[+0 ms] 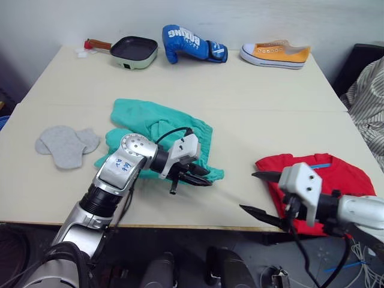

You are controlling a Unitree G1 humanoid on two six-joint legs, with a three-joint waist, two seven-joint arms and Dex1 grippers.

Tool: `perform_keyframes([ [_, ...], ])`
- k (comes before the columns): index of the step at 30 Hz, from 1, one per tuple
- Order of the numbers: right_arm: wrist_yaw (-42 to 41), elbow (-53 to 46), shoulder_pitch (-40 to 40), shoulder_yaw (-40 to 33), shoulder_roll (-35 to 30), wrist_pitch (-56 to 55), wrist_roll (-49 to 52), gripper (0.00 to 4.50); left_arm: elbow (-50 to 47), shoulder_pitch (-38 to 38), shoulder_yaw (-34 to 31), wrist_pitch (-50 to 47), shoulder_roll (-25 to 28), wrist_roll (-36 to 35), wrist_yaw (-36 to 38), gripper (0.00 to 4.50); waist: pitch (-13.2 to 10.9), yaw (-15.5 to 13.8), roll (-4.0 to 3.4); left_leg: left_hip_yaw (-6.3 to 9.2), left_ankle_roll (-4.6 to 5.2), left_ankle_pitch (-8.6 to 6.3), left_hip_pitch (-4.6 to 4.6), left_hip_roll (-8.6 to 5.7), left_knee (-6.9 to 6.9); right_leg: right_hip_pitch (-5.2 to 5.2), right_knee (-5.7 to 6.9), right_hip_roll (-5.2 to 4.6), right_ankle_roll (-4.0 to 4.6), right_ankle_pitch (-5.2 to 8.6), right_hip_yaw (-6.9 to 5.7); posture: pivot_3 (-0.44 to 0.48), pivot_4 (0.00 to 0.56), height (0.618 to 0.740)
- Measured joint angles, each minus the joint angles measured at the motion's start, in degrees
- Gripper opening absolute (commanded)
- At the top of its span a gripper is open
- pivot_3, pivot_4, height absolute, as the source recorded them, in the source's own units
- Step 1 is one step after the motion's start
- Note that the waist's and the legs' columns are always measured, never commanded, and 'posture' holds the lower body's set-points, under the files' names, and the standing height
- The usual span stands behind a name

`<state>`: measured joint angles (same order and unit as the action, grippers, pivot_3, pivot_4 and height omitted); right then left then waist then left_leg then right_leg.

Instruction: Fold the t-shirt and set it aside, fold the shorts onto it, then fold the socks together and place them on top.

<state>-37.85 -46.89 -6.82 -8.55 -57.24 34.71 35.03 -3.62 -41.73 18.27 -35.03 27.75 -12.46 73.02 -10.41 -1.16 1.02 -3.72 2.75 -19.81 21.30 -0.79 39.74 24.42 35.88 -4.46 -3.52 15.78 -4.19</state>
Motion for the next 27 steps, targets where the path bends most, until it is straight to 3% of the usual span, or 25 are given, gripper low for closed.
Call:
perform_keyframes([
  [4,-0.56,1.53,3.33,9.01,-0.01,-6.1,-11.87,4.5,-0.33,0.2,0.0,0.53,3.28,-1.82,2.41,3.2,0.0,0.14,-0.01,-0.01,-0.07,0.04,-0.03,0.0,0.03,0.03,-0.01,0.01,0.06,0.04,0.01,0.0,0.15,0.74],
  [9,-3.12,7.59,8.62,18.53,1.44,-15.57,-24.17,4.5,-0.91,2.55,-6.94,4.3,12.32,-6.36,8.02,3.2,-0.02,0.36,-0.03,0.01,-0.1,0.03,-0.01,0.01,0.1,0.06,0.0,-0.01,0.11,0.06,-0.03,0.0,0.15,0.74],
  [14,-5.03,14.07,14.12,23.22,8.76,-21.91,-27.72,4.5,3.76,11.96,-12.06,21.61,24.93,-0.62,8.79,3.2,-0.04,1.13,-0.1,0.04,-0.15,0.01,-0.06,0.02,0.01,0.05,-0.01,-0.03,0.22,0.12,-0.08,0.0,0.15,0.74],
  [19,-6.81,22.55,19.21,26.8,14.63,-26.81,-31.59,4.5,11.21,19.97,-15.87,34.81,29.38,5.99,2.55,3.2,-0.05,1.05,-0.09,0.06,-0.11,-0.01,-0.03,0.02,0.02,0.06,0.0,-0.09,0.23,0.13,-0.11,0.0,0.15,0.74],
  [23,-7.86,28.54,22.52,28.58,17.89,-31.2,-34.41,4.5,15.76,21.8,-17.69,42.08,29.66,9.21,-3.12,3.2,-0.06,0.99,-0.12,0.06,-0.05,-0.08,-0.01,0.01,0.01,0.08,0.0,-0.11,0.23,0.13,-0.11,0.0,0.15,0.74],
  [27,-9.14,34.2,24.47,29.36,20.38,-34.89,-36.11,3.16,20.65,20.6,-17.7,47.99,28.91,12.04,-8.95,3.24,-0.05,1.08,-0.14,0.04,-0.08,-0.07,-0.06,0.02,-0.03,0.08,0.07,-0.1,0.23,0.13,-0.12,0.0,0.15,0.74],
])
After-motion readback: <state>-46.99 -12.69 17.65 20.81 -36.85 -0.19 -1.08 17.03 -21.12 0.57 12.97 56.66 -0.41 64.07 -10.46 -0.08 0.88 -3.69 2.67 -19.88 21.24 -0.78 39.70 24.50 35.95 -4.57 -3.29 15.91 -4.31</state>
